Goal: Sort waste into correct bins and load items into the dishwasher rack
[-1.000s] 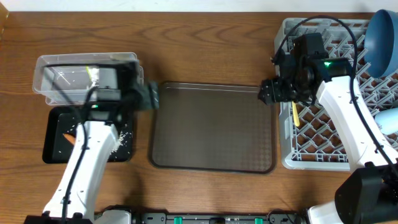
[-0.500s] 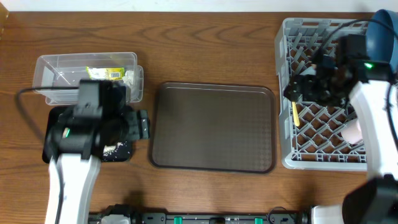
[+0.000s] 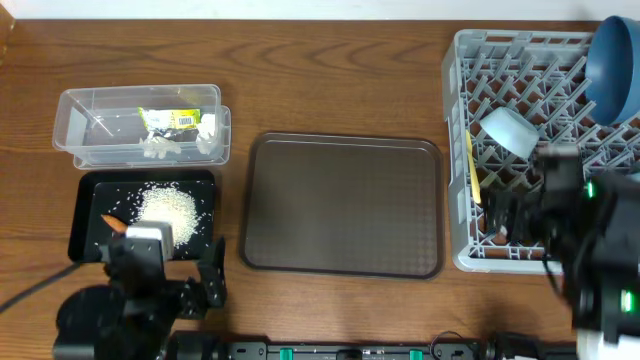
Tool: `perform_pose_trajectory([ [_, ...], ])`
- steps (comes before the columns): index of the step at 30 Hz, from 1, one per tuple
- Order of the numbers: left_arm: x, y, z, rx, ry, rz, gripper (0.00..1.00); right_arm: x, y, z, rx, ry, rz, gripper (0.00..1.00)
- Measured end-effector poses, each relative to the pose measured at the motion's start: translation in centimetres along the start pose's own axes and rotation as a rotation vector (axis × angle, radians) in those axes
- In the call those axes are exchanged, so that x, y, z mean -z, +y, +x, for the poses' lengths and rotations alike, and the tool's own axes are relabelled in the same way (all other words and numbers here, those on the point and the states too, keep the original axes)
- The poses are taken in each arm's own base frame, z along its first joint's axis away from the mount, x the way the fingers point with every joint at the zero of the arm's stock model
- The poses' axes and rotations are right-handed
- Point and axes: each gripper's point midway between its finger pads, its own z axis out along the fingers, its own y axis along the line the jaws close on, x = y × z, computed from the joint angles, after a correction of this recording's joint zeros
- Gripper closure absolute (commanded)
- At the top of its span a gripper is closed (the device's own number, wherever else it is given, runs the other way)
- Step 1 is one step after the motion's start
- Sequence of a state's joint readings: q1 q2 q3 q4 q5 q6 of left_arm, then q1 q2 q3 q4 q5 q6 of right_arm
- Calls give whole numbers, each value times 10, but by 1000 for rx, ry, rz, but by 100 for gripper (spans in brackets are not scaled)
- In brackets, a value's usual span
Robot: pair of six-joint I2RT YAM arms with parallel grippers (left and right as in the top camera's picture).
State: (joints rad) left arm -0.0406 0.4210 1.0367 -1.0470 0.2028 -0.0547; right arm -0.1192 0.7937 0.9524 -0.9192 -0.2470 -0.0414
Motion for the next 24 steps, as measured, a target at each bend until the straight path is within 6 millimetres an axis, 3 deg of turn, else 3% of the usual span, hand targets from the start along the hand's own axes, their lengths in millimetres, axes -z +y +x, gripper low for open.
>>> perform_pose_trajectory([
  [5,3,0,1,-2,-9,1,7,29,7,17,21,-85,9,1],
  [9,2,0,2,-1,-5,0,7,41,10,31,21,-84,13,1],
  [18,2,0,3,-1,-4,0,6,42,11,62,-6,28,11,1],
  [24,2,0,3,-1,-3,0,6,42,11,68,-12,49,10,1],
])
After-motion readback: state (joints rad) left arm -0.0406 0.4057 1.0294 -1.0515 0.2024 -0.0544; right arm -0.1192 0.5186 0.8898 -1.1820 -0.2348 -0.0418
